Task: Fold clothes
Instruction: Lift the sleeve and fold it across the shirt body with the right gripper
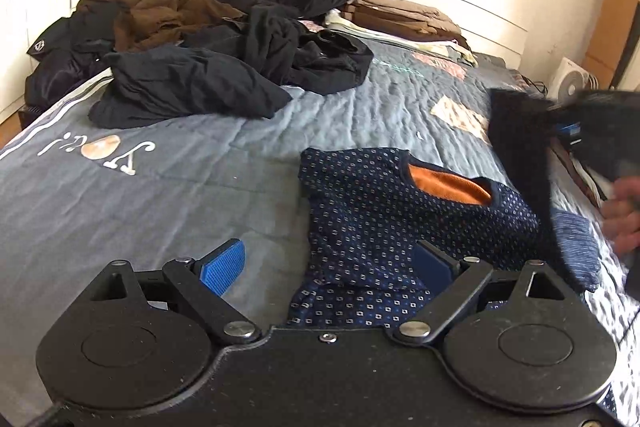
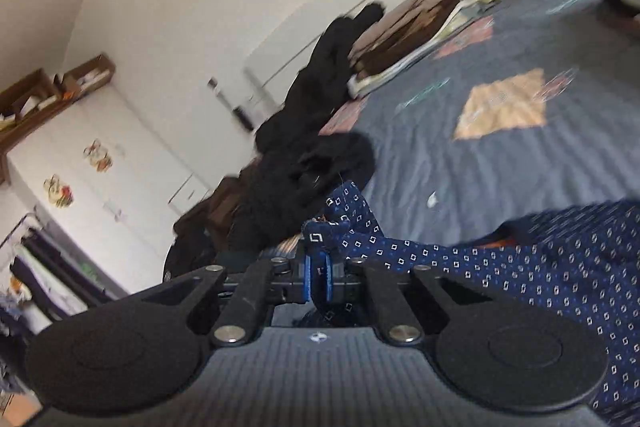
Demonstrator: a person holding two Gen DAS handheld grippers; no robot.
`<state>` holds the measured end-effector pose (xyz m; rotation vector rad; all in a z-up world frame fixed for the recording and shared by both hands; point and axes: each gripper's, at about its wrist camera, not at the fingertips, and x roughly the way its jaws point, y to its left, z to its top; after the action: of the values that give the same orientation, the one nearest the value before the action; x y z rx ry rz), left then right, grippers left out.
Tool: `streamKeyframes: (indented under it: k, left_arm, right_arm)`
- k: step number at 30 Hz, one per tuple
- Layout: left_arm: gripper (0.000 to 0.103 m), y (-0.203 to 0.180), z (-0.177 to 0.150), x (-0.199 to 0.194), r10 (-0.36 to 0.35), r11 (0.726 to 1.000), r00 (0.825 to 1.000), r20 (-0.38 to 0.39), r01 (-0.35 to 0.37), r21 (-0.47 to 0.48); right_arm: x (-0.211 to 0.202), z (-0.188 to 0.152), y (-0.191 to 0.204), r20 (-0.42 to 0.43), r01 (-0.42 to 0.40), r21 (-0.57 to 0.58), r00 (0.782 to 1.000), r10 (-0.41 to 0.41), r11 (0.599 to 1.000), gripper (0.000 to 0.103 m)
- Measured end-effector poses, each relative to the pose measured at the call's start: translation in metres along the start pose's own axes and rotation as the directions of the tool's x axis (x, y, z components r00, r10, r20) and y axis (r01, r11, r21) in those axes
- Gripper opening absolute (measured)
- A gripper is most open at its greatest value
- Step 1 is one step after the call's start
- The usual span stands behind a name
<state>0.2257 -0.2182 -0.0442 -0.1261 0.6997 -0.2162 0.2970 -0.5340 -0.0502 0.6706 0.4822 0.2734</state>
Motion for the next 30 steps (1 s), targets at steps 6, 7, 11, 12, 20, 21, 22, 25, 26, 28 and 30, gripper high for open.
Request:
streamKeyframes:
  k: [6, 7, 11, 12, 20, 21, 22, 25, 26, 28, 30]
  left_arm:
    - [0.090, 0.012, 0.003, -0.002, 0.009, 1.000, 1.000, 0.001, -0.009, -0.018]
    - [0.090, 0.013, 0.003, -0.002, 0.011, 1.000, 1.000, 0.000, -0.011, -0.018]
    - [0.090, 0.018, 0.003, -0.002, 0.017, 1.000, 1.000, -0.006, -0.017, -0.019]
    - [0.090, 0.019, 0.003, -0.002, 0.021, 1.000, 1.000, -0.007, -0.022, -0.022]
    - [0.090, 0.018, 0.002, 0.002, 0.039, 0.999, 0.999, -0.016, -0.040, -0.013]
    - [0.090, 0.015, 0.001, 0.002, 0.039, 0.999, 0.999, -0.017, -0.039, -0.004]
    - [0.090, 0.013, 0.001, 0.002, 0.036, 0.999, 0.999, -0.017, -0.036, 0.008]
    - [0.090, 0.007, -0.001, 0.002, 0.028, 0.999, 0.999, -0.017, -0.027, 0.032]
    - [0.090, 0.006, -0.002, 0.003, 0.025, 0.999, 1.000, -0.018, -0.024, 0.035]
    - [0.090, 0.009, -0.002, 0.003, 0.030, 0.999, 0.999, -0.020, -0.029, 0.026]
    - [0.090, 0.012, -0.002, 0.004, 0.036, 0.999, 0.999, -0.022, -0.036, 0.015]
  right_arm:
    - [0.054, -0.055, 0.019, -0.147, 0.006, -0.061, 0.989, -0.015, 0.998, 0.010]
    - [0.061, -0.063, 0.019, -0.174, 0.014, -0.076, 0.984, -0.027, 0.997, 0.010]
    - [0.076, -0.091, 0.022, -0.301, 0.029, -0.146, 0.951, -0.072, 0.989, 0.040]
    - [0.075, -0.098, 0.023, -0.322, 0.025, -0.161, 0.944, -0.077, 0.987, 0.046]
    - [0.035, -0.089, 0.043, -0.190, 0.060, -0.398, 0.971, -0.146, 0.915, 0.071]
    - [0.032, -0.085, 0.044, -0.165, 0.079, -0.429, 0.973, -0.164, 0.900, 0.071]
    - [0.037, -0.083, 0.045, -0.162, 0.102, -0.456, 0.967, -0.195, 0.884, 0.071]
    - [0.058, -0.083, 0.053, -0.224, 0.098, -0.482, 0.947, -0.231, 0.870, 0.071]
    - [0.061, -0.088, 0.059, -0.237, 0.080, -0.515, 0.944, -0.231, 0.854, 0.071]
    - [0.062, -0.102, 0.073, -0.239, 0.042, -0.608, 0.943, -0.233, 0.793, 0.071]
    - [0.059, -0.121, 0.080, -0.221, 0.009, -0.712, 0.946, -0.236, 0.702, 0.071]
